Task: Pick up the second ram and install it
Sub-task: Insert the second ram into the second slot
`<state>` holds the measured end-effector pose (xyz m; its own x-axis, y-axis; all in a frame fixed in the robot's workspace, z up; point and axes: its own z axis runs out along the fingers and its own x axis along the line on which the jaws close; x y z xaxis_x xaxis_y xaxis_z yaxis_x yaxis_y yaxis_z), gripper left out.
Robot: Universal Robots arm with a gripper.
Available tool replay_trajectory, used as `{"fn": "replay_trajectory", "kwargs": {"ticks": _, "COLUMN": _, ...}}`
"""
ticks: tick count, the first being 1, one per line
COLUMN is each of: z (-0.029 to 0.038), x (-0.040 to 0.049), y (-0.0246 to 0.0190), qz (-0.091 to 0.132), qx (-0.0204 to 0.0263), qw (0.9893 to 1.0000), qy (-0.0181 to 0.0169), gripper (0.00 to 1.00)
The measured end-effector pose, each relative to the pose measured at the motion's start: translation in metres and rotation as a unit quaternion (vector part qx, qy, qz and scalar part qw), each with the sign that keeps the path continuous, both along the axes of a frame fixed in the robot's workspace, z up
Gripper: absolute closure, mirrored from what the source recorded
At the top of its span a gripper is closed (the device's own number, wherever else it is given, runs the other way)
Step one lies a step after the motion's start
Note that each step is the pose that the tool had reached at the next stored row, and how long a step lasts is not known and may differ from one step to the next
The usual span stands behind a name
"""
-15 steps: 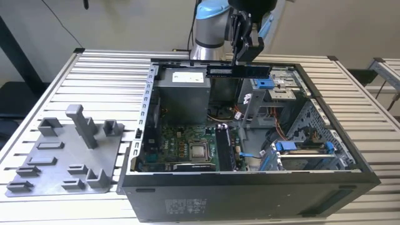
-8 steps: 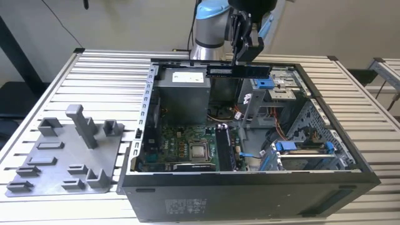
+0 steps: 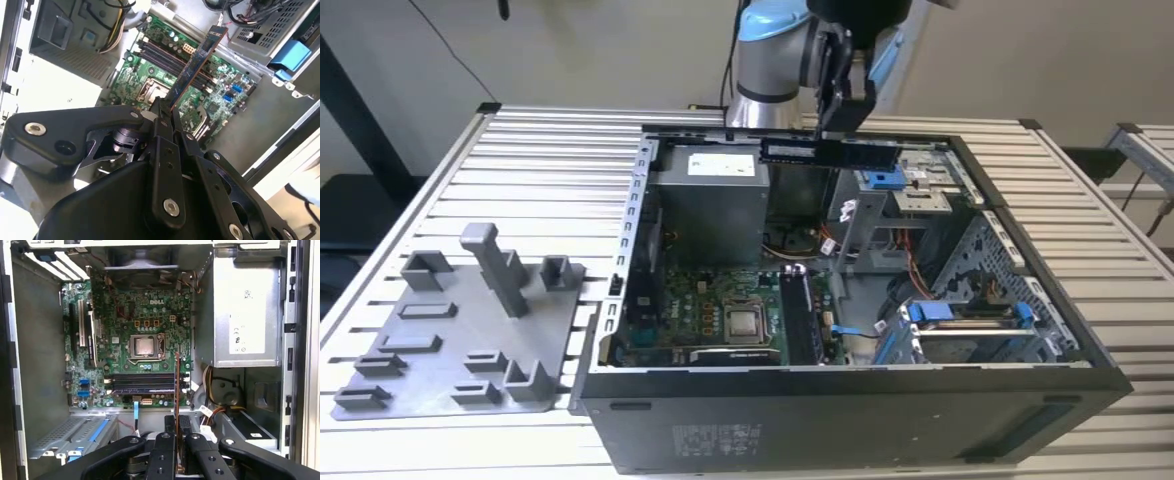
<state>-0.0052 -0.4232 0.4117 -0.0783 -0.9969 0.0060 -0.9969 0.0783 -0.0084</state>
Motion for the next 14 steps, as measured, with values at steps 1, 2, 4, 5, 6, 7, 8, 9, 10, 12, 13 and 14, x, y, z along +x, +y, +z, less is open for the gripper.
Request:
{"fn": "replay_trajectory", "kwargs": {"ticks": 1, "z": -0.0001, "x": 0.0000, "y": 0.0000, "qz": -0.008, "qx": 0.0000, "qw": 1.0000, "qy": 0.0000, "gripper": 0.86}}
{"fn": "replay_trajectory", "kwargs": {"ticks": 2, "z": -0.0003, "x": 0.0000, "y": 0.0000, "qz": -0.016, "qx": 0.0001, "qw": 0.9999, "qy": 0.0000, "gripper": 0.86}}
{"fn": "replay_trajectory", "kwargs": {"ticks": 4, "z": -0.0005, "x": 0.0000, "y": 0.0000, "qz": -0.031, "qx": 0.0000, "qw": 0.9995, "qy": 0.0000, "gripper": 0.86}}
{"fn": "replay_trajectory", "kwargs": {"ticks": 5, "z": -0.0005, "x": 0.0000, "y": 0.0000, "qz": -0.039, "qx": 0.0000, "qw": 0.9992, "qy": 0.0000, "gripper": 0.86}}
{"fn": "replay_trajectory", "kwargs": {"ticks": 6, "z": -0.0007, "x": 0.0000, "y": 0.0000, "qz": -0.046, "qx": 0.0000, "qw": 0.9989, "qy": 0.0000, "gripper": 0.86}}
{"fn": "replay_trajectory", "kwargs": {"ticks": 7, "z": -0.0007, "x": 0.0000, "y": 0.0000, "qz": -0.053, "qx": 0.0000, "qw": 0.9986, "qy": 0.0000, "gripper": 0.86}}
{"fn": "replay_trajectory", "kwargs": {"ticks": 8, "z": -0.0008, "x": 0.0000, "y": 0.0000, "qz": -0.061, "qx": 0.0000, "qw": 0.9982, "qy": 0.0000, "gripper": 0.86}}
{"fn": "replay_trajectory", "kwargs": {"ticks": 9, "z": -0.0010, "x": 0.0000, "y": 0.0000, "qz": -0.068, "qx": 0.0001, "qw": 0.9977, "qy": 0.0000, "gripper": 0.86}}
{"fn": "replay_trajectory", "kwargs": {"ticks": 10, "z": -0.0011, "x": 0.0000, "y": 0.0000, "qz": -0.075, "qx": 0.0001, "qw": 0.9972, "qy": 0.0000, "gripper": 0.86}}
{"fn": "replay_trajectory", "kwargs": {"ticks": 12, "z": -0.0012, "x": 0.0000, "y": 0.0000, "qz": -0.090, "qx": 0.0000, "qw": 0.9960, "qy": 0.0000, "gripper": 0.86}}
{"fn": "replay_trajectory", "kwargs": {"ticks": 13, "z": -0.0013, "x": 0.0000, "y": 0.0000, "qz": -0.097, "qx": 0.0000, "qw": 0.9953, "qy": 0.0000, "gripper": 0.86}}
{"fn": "replay_trajectory", "kwargs": {"ticks": 14, "z": -0.0014, "x": 0.0000, "y": 0.0000, "qz": -0.104, "qx": 0.0000, "qw": 0.9946, "qy": 0.0000, "gripper": 0.86}}
